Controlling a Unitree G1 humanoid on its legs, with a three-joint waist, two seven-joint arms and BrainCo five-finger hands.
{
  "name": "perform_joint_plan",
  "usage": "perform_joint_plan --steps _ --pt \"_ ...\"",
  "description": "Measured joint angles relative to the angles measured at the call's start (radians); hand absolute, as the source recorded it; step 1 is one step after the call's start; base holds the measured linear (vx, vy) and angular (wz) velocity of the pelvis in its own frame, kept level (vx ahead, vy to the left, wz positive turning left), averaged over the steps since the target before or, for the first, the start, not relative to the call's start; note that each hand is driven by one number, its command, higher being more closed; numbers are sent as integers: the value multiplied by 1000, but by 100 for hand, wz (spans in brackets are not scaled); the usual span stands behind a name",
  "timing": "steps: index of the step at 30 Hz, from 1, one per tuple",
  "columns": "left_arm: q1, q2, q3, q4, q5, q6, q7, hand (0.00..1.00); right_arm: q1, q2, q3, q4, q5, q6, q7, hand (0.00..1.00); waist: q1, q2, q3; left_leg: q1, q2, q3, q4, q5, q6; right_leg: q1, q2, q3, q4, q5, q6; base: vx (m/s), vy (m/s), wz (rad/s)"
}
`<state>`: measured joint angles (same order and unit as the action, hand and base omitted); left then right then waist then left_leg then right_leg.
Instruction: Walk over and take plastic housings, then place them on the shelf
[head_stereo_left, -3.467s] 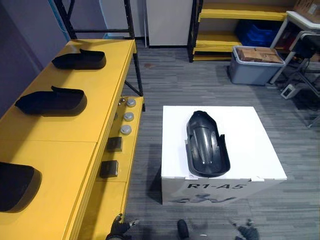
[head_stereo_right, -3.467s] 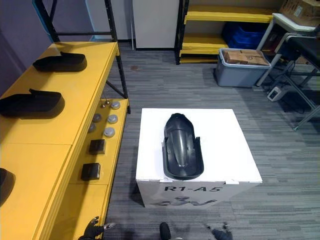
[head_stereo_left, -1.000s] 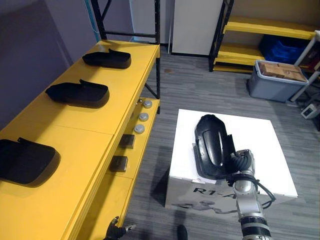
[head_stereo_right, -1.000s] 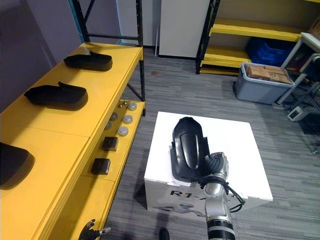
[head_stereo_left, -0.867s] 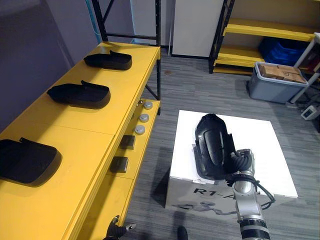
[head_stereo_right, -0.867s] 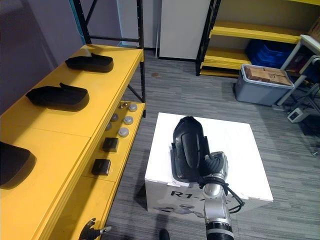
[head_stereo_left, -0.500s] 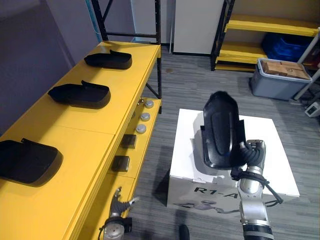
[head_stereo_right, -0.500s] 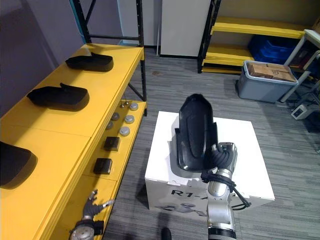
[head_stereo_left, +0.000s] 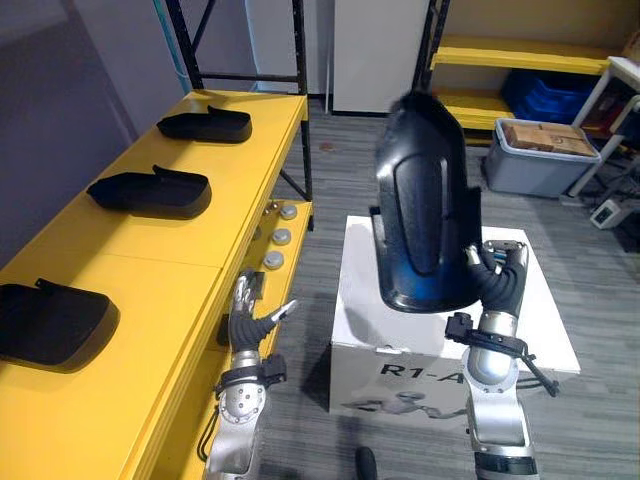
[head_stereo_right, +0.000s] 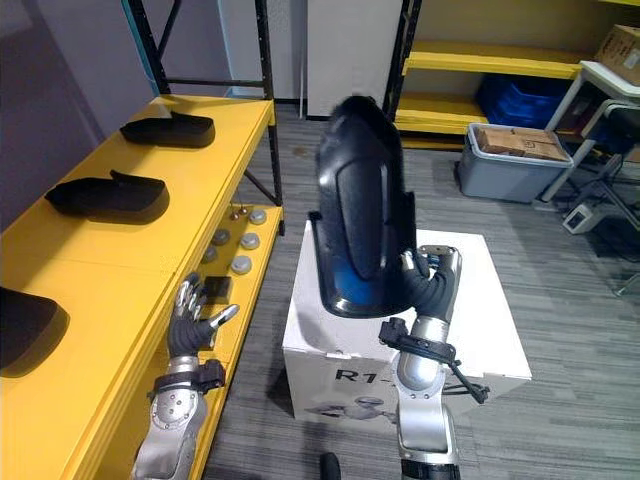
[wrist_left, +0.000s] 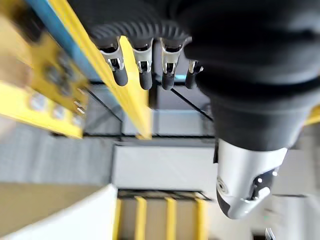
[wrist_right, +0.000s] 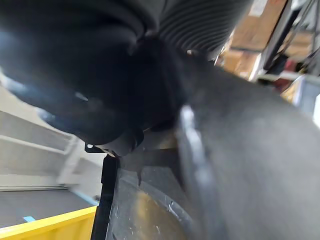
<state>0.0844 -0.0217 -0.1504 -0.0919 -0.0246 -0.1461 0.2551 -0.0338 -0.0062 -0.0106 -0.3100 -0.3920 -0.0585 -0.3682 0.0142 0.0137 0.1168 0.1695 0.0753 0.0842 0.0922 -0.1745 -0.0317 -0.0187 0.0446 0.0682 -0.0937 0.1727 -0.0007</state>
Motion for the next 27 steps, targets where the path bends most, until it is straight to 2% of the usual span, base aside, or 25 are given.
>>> perform_joint_plan --steps 7,12,16,17,22,23,27 --pt "-97 0 -135 -2 -31 0 -22 0 0 4 104 -1 -2 -5 38 100 0 -3 -3 -18 -1 2 8 0 0 -17 0 4 0 21 -4 -32 39 -2" --pt "-161 0 -180 15 -32 1 -20 0 0 1 175 4 -3 -6 61 100 -2 -4 -3 -17 -3 10 9 0 1 -19 0 12 0 29 -1 -20 52 -5" --pt "-167 18 -185 30 -32 2 -17 0 0 -1 183 11 -8 -9 73 100 0 -6 -5 -17 -5 22 13 -2 3 -23 -1 25 0 32 2 -45 56 -9" --pt "-169 24 -188 40 -32 2 -16 100 2 -5 186 13 -7 -9 74 100 -3 -8 -6 -20 -7 24 17 -4 5 -25 -2 28 0 33 3 -43 44 -9" --pt "-170 31 -192 47 -32 5 -3 100 4 -38 194 29 -1 -24 75 100 -14 -14 -18 -32 -8 25 23 -4 5 -34 -4 29 0 35 5 -36 30 -1" --pt "-170 33 -192 47 -33 5 4 100 4 -39 198 31 0 -28 75 0 -20 -14 -19 -32 -8 24 24 -4 5 -34 -4 29 0 35 4 0 0 0" --pt "-176 46 -192 48 -33 6 9 100 16 -79 224 55 23 -37 77 0 -26 -13 -31 -32 -8 26 25 -4 4 -34 -4 31 0 40 -1 -15 18 -1"
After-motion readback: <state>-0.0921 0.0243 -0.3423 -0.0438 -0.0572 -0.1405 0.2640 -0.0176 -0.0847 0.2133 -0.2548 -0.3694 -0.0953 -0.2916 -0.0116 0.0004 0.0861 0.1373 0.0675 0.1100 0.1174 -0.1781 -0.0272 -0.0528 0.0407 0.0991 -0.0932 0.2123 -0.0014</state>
